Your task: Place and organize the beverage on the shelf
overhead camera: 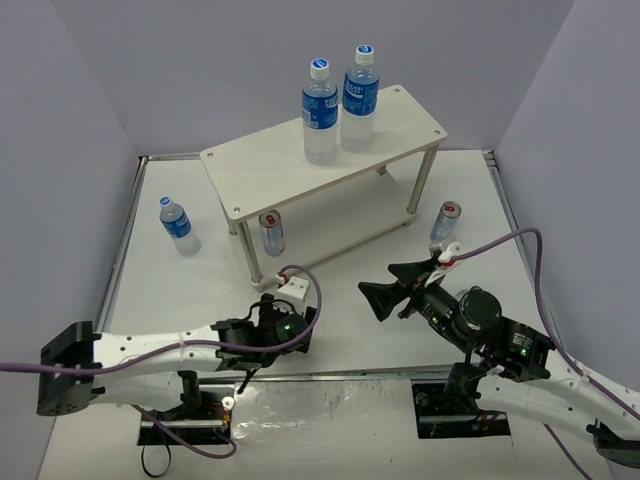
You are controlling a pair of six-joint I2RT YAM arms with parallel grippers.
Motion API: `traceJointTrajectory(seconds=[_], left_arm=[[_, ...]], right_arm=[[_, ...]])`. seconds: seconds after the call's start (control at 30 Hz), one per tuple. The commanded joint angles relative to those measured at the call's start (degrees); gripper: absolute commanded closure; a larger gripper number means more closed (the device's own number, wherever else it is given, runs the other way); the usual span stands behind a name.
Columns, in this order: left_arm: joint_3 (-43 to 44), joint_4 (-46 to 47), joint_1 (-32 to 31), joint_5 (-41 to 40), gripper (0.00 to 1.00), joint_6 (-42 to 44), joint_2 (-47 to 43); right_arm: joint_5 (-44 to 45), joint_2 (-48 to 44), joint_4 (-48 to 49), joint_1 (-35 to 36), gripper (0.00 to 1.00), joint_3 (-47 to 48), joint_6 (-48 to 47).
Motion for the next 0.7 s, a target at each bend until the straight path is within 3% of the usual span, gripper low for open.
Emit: traceJointTrajectory(seconds=[0.0,0.17,0.47,0.67], left_arm=[[8.0,10.99,-0.6,-1.21,0.98,5.43,5.01],[12.92,17.59,0.54,1.16,0.98,10.8,9.06],[17.05,27.35,9.77,13.38,0.98,13.45,16.61],[20.92,28.59,10.92,15.31,0.98,15.03,22.76]], right_arm=[[3.36,-1.87,0.43,0.47,0.21,1.24,0.02],[4.25,-5.03,0.51,0.39,0.22,-2.27,-0.59],[6.18,-8.19,-1.14,0.39,0.22,-5.44,0.38],[6.53,-8.55,-1.16,0.47,0.22,-6.15,0.99]])
